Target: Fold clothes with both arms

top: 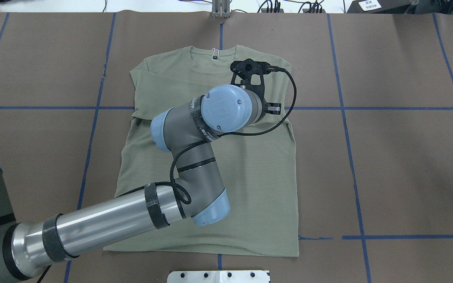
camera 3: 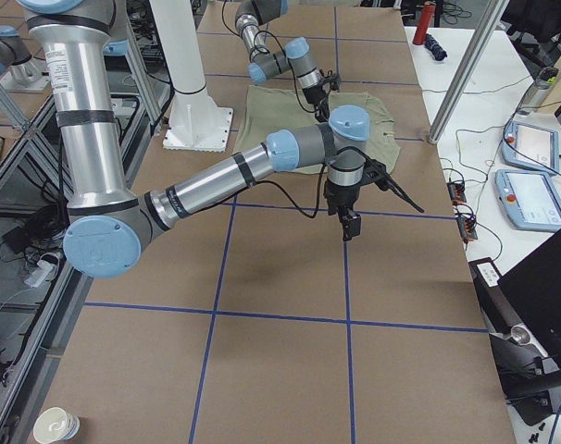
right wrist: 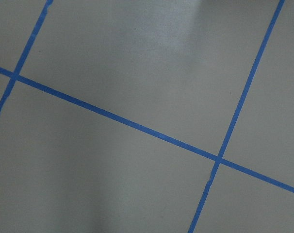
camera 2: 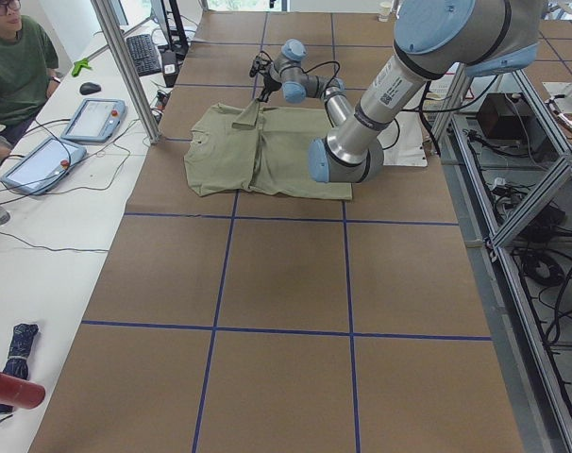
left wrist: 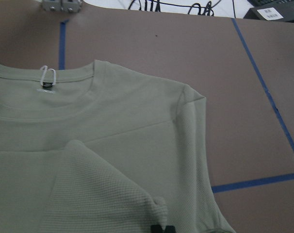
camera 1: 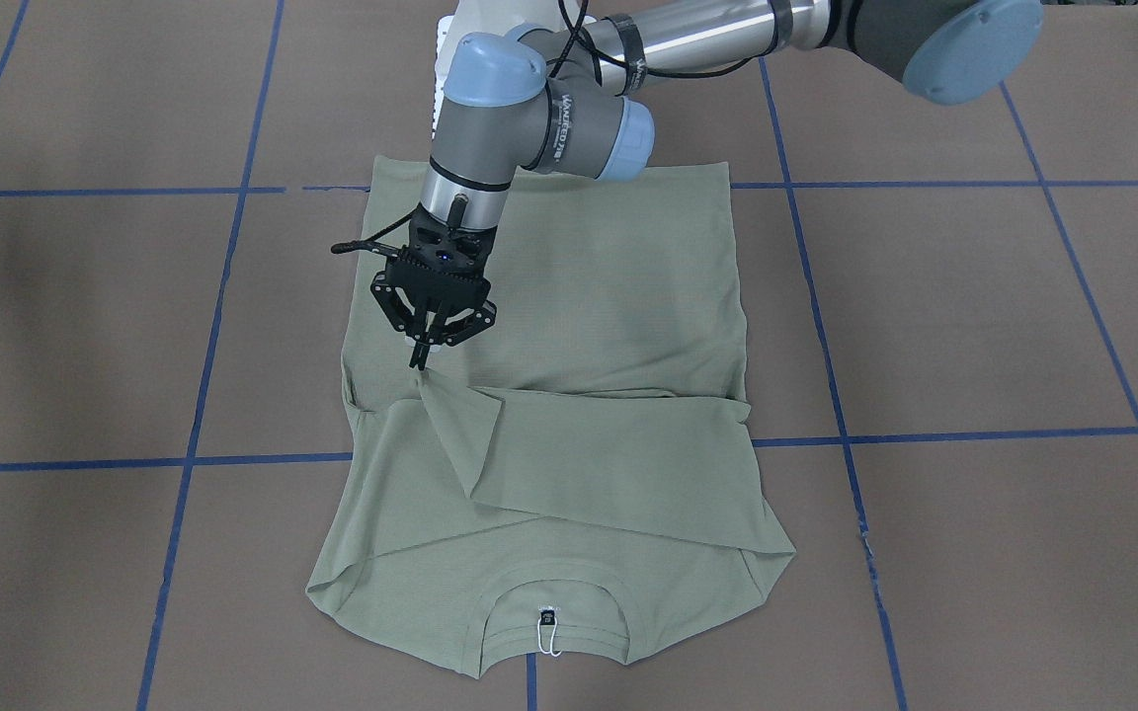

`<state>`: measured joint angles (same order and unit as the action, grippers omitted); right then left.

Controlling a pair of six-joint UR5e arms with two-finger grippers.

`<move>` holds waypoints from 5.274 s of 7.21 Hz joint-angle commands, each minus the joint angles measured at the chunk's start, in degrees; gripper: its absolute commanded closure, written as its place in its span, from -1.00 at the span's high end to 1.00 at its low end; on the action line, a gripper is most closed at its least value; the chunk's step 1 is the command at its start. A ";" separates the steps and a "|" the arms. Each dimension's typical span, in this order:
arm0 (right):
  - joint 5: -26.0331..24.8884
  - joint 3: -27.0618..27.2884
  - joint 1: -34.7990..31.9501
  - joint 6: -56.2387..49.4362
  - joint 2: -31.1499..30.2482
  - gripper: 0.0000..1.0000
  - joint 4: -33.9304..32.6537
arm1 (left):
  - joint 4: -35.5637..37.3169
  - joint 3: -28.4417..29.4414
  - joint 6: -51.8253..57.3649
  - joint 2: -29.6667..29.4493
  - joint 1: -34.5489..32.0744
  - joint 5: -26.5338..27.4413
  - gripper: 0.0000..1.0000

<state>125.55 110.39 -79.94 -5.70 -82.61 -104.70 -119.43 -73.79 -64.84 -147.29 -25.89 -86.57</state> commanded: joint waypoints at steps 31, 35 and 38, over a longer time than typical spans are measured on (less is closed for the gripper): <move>-41.53 -42.28 51.55 69.16 48.86 -1.00 10.04 | 21.17 -33.88 44.27 33.56 -29.13 -33.05 1.00; -40.83 -37.47 48.40 63.40 46.33 -1.00 6.73 | 19.86 -33.97 42.70 33.47 -29.13 -33.05 1.00; -41.35 -33.14 45.67 56.87 40.51 -1.00 6.62 | 19.68 -33.97 42.43 33.47 -29.13 -33.05 1.00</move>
<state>84.43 76.38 -33.25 53.69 -40.77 -98.01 -99.63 -107.75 -22.21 -113.82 -55.02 -119.62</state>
